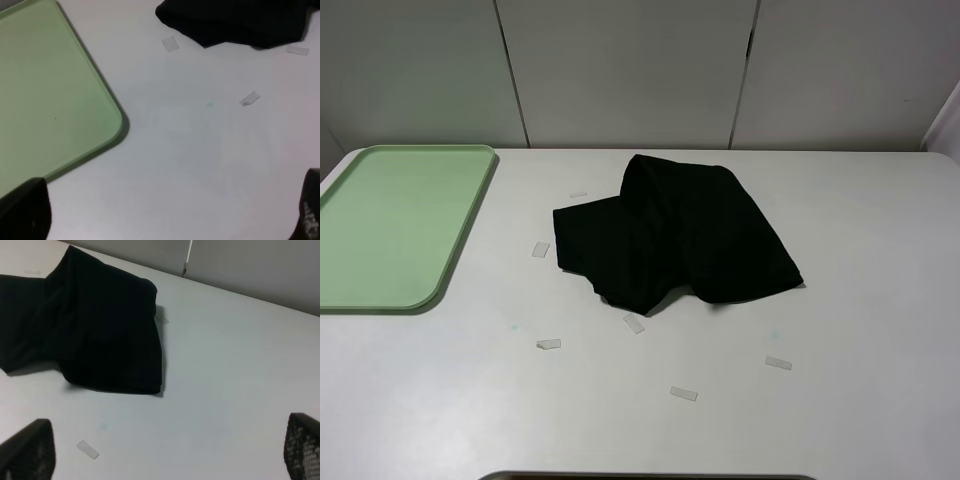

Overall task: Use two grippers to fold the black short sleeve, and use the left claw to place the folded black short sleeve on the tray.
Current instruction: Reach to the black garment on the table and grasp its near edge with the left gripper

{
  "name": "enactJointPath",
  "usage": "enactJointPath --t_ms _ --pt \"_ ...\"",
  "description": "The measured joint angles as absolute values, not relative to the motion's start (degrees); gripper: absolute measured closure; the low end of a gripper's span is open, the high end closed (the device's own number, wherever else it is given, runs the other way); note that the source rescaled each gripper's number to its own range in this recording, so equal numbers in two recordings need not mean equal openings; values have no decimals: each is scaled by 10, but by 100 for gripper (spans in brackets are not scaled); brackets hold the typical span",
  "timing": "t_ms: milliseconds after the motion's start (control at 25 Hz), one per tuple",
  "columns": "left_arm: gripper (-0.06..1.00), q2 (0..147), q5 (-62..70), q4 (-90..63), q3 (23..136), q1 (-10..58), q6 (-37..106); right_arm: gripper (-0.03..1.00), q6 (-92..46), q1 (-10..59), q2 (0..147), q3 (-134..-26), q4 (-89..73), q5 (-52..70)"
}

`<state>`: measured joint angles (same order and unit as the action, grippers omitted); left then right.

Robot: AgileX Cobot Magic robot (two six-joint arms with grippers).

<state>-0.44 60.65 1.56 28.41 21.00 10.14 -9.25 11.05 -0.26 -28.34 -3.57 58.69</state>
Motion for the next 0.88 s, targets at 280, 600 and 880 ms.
enactJointPath --t_ms 280,600,880 --pt "-6 -4 606 16 284 210 101 -3 -92 110 -3 -283 -36 587" --pt "-6 -4 606 -26 284 210 112 -3 -92 110 -3 -283 -36 587" --pt "-6 64 597 -22 291 210 64 -3 -92 110 -3 -283 -36 588"
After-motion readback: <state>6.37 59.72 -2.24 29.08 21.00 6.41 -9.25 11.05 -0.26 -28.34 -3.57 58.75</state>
